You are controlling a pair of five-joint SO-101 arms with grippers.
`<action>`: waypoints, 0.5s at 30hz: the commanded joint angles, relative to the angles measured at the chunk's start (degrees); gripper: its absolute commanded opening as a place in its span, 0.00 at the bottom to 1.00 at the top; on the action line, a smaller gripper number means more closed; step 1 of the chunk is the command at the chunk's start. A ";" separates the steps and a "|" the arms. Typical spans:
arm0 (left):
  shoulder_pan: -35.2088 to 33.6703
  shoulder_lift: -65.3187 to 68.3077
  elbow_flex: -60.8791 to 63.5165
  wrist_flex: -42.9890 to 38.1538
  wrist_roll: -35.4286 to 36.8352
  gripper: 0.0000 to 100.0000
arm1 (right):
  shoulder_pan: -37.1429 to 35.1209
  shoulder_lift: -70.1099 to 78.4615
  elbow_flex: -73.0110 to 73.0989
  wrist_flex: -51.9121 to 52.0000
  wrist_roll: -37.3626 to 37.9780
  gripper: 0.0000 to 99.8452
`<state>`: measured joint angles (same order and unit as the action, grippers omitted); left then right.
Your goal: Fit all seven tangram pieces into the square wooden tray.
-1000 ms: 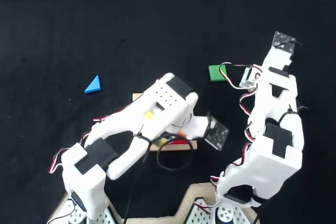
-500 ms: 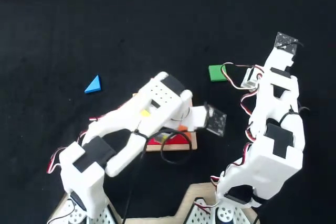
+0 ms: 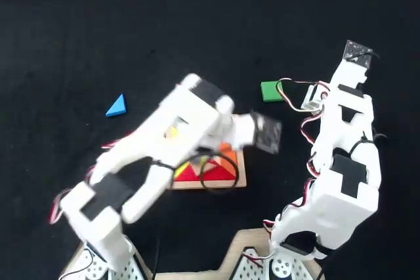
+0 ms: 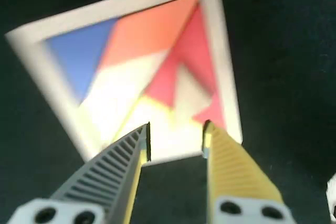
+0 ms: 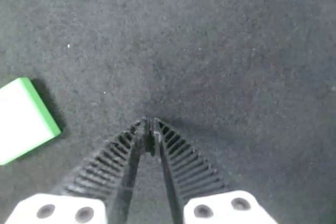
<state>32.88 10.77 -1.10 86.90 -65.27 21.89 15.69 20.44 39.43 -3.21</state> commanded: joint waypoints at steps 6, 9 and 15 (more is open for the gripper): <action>-19.47 -22.77 -14.02 10.81 17.32 0.03 | 0.35 -0.75 -5.23 2.64 -0.18 0.01; -28.62 -25.32 -9.19 9.67 29.10 0.03 | -0.53 -0.92 -10.77 10.64 3.34 0.01; -44.79 -29.98 17.63 -8.88 50.99 0.03 | -12.31 -3.91 -20.53 34.20 30.33 0.01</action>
<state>-2.29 -14.81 -0.57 91.38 -27.38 16.09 15.60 5.41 62.99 13.85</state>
